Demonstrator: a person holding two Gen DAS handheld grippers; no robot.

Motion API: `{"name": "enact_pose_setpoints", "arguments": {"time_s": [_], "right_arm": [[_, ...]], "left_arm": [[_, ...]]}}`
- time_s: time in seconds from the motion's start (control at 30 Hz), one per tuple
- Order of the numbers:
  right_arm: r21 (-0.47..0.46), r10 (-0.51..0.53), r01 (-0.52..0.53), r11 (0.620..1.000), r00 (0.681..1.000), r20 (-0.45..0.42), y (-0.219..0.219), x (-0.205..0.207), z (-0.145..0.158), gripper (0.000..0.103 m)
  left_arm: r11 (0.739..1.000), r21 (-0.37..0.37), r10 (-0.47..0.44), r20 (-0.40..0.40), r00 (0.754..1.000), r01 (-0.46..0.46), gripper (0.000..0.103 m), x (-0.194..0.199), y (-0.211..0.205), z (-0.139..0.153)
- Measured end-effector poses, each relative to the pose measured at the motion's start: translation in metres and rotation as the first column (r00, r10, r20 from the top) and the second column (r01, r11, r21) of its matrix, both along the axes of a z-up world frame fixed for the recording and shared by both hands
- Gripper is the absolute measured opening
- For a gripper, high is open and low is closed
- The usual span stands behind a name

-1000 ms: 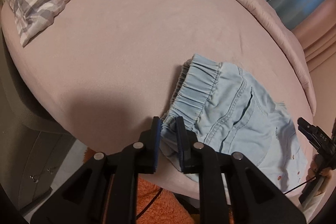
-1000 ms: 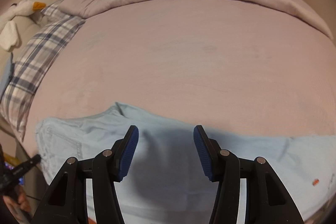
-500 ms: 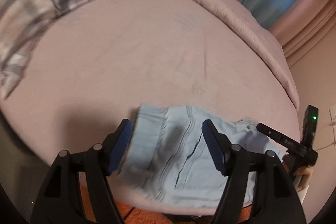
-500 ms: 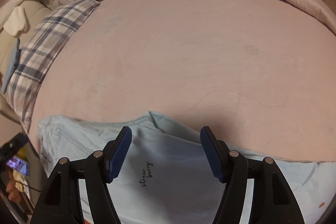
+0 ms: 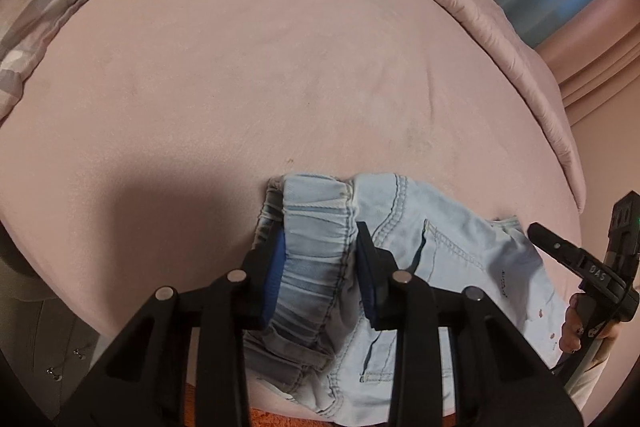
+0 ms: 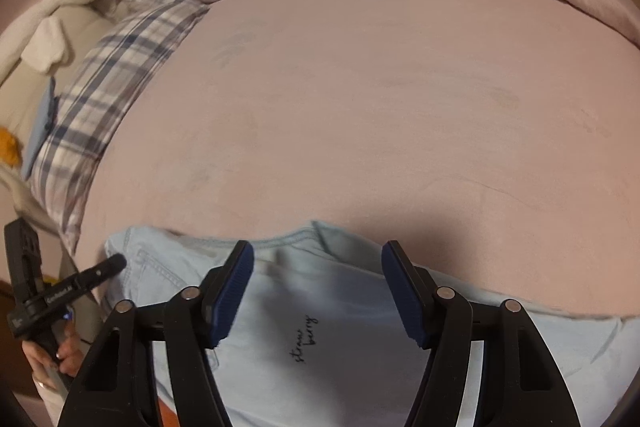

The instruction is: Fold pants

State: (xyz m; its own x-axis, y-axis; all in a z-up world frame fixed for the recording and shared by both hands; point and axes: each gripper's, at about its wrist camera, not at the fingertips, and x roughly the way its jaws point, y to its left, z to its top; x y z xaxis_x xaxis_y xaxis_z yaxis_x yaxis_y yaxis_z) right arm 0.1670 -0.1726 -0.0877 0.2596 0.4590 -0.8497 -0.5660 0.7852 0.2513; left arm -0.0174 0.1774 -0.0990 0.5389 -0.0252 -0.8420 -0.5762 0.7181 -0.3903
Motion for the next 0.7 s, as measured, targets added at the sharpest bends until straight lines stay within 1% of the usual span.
{"name": "enact_pose_setpoints", "arguments": {"time_s": [0.1, 0.17, 0.2, 0.23, 0.27, 0.3, 0.37, 0.43, 0.5, 0.57, 0.63, 0.7], "right_arm": [[-0.039, 0.041, -0.041, 0.998, 0.999, -0.01, 0.012, 0.003, -0.011, 0.067], [-0.093, 0.055, -0.058, 0.994, 0.998, -0.032, 0.02, 0.007, -0.025, 0.062], [-0.111, 0.064, -0.067, 0.992, 0.997, -0.034, 0.023, 0.008, -0.031, 0.049], [-0.128, 0.067, -0.069, 0.989, 0.997, -0.023, 0.025, 0.008, -0.033, 0.027], [-0.129, 0.068, -0.068, 0.989, 0.998, -0.006, 0.026, 0.009, -0.033, 0.015], [-0.105, 0.07, -0.07, 0.992, 0.998, -0.011, 0.027, 0.009, -0.031, 0.007], [-0.072, 0.037, -0.035, 0.997, 0.999, 0.03, 0.026, 0.009, -0.016, 0.006], [-0.056, 0.022, -0.02, 0.998, 0.999, 0.039, 0.027, 0.01, -0.009, 0.006], [-0.084, 0.022, -0.018, 0.996, 0.999, 0.047, 0.031, 0.01, -0.016, 0.006], [-0.123, 0.013, -0.009, 0.992, 0.999, 0.037, 0.035, 0.013, -0.036, 0.005], [-0.112, -0.018, 0.023, 0.993, 0.999, 0.046, 0.035, 0.015, -0.04, 0.005], [-0.112, -0.035, 0.04, 0.993, 0.998, 0.047, 0.035, 0.017, -0.039, 0.005]], "left_arm": [[1.0, 0.008, 0.005, 0.002, 1.0, -0.005, 0.034, -0.001, -0.002, 0.0], [1.0, 0.01, 0.005, 0.005, 1.0, -0.005, 0.034, -0.001, -0.007, -0.002], [1.0, 0.011, 0.001, 0.006, 1.0, -0.001, 0.034, -0.001, -0.007, -0.002], [1.0, 0.01, -0.001, 0.006, 1.0, 0.001, 0.034, -0.001, -0.005, -0.004], [1.0, 0.006, -0.001, 0.006, 1.0, 0.001, 0.034, -0.001, -0.005, -0.004], [1.0, 0.005, -0.002, 0.005, 1.0, 0.002, 0.034, -0.001, -0.003, -0.005], [1.0, 0.003, -0.001, 0.002, 1.0, 0.001, 0.037, -0.003, -0.001, -0.006], [1.0, -0.009, 0.004, 0.005, 1.0, -0.004, 0.037, -0.005, 0.001, -0.007], [1.0, -0.012, 0.004, 0.004, 1.0, -0.004, 0.037, -0.009, 0.002, -0.005], [1.0, 0.001, 0.001, -0.004, 1.0, -0.001, 0.038, -0.009, 0.001, -0.002], [0.999, 0.052, -0.015, -0.03, 0.999, 0.017, 0.039, -0.007, -0.005, 0.005], [0.99, 0.131, -0.05, -0.057, 0.997, 0.057, 0.039, -0.004, -0.015, 0.018]]}}
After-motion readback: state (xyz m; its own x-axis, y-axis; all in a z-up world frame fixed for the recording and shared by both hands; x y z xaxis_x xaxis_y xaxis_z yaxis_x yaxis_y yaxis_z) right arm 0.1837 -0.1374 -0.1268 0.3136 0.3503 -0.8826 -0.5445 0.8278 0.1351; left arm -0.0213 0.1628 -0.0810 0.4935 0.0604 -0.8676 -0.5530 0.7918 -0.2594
